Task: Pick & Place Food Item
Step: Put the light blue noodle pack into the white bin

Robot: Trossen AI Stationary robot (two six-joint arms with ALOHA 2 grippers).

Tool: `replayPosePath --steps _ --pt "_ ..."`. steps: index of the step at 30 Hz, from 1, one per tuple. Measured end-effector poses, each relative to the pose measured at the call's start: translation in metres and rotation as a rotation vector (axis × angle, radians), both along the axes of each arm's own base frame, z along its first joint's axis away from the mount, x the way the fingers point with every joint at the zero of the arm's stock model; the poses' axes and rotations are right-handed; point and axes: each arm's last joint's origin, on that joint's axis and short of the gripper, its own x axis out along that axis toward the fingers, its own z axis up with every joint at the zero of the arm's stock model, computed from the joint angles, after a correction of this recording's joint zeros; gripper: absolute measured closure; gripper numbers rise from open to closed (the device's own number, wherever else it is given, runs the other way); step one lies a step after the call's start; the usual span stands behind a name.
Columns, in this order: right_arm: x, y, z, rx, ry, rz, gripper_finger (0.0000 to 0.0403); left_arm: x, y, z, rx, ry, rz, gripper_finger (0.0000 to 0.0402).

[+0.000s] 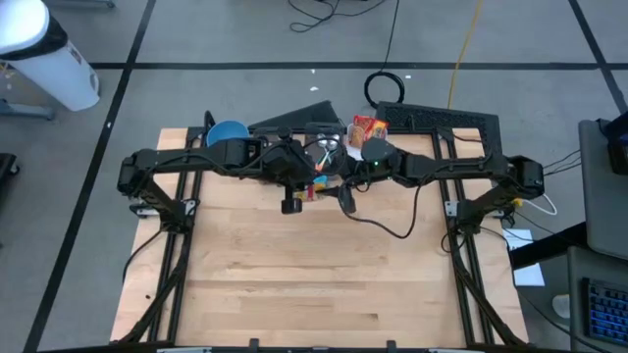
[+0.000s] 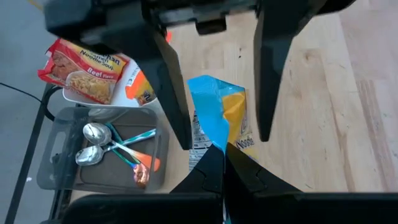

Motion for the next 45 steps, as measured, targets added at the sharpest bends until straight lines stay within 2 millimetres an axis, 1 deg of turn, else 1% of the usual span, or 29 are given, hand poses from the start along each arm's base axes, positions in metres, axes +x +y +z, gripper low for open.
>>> replayPosePath --steps 7,14,17,20,31,38,45 --pt "0.0039 -0.0009 -0.0047 -0.001 0.004 0.000 0.0193 0.0000 0.0000 0.0001 0.000 -0.001 0.000 0.0401" --pt "0.0043 -0.0009 -0.0021 -0.007 -0.021 0.001 0.0193 0.0000 0.0000 0.0001 0.000 -0.001 0.001 0.0401" --pt "0.0044 -0.0009 -0.0010 -0.009 -0.031 0.002 0.0200 0.0000 0.0000 0.0001 0.000 -0.001 0.001 0.0401" --pt "0.0045 -0.0009 -0.0006 -0.010 -0.036 0.001 0.0221 0.0001 0.0000 0.0000 0.000 0.000 0.001 0.0401" --pt "0.0044 -0.0009 -0.0008 -0.010 -0.034 0.002 0.0322 -0.0001 0.0000 0.0000 0.002 0.001 0.001 0.0401" --pt "0.0044 -0.0009 -0.0009 -0.010 -0.033 0.002 0.0366 -0.0002 0.0001 -0.0001 0.003 0.002 0.001 0.0401" --pt "0.0043 -0.0009 -0.0014 -0.033 -0.031 0.005 0.0400 -0.0005 0.0003 -0.0001 0.010 0.005 0.007 0.0401"
